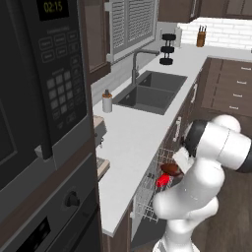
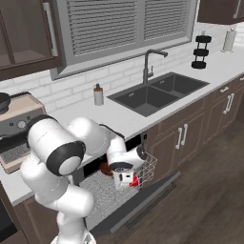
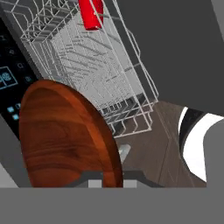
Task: Pick up the cup and bowl from the counter, place them in the dishwasher, and close the dishwasher door.
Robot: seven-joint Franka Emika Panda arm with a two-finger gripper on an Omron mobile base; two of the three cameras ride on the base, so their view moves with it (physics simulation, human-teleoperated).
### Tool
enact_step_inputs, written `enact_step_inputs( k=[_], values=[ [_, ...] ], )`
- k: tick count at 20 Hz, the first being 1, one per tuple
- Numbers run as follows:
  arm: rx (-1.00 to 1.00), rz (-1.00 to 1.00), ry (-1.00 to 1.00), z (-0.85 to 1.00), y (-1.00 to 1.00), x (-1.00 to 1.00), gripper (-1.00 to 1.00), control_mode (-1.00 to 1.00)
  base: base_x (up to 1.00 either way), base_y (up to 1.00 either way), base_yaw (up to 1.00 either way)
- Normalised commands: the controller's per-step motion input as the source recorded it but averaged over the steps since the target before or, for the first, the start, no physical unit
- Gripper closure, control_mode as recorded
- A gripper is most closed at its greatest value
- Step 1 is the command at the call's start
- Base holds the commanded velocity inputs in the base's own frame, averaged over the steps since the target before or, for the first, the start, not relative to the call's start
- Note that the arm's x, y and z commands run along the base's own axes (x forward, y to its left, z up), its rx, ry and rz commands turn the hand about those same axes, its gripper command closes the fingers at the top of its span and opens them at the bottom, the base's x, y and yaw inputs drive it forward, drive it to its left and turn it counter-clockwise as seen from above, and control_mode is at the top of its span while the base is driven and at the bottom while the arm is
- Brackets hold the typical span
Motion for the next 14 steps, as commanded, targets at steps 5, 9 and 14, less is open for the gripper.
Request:
enact_step_inputs(
  k=[5,9,14],
  values=[
    [0.09,0.0,0.07,-0.78,0.15,0.02,1.0,-1.0,0.0,0.0,0.0],
    [0.09,0.0,0.1,-0.64,0.2,0.29,1.0,-1.0,0.0,0.0,0.0],
    [0.09,0.0,0.11,-0.47,0.22,0.62,1.0,-1.0,0.0,0.0,0.0]
  ],
)
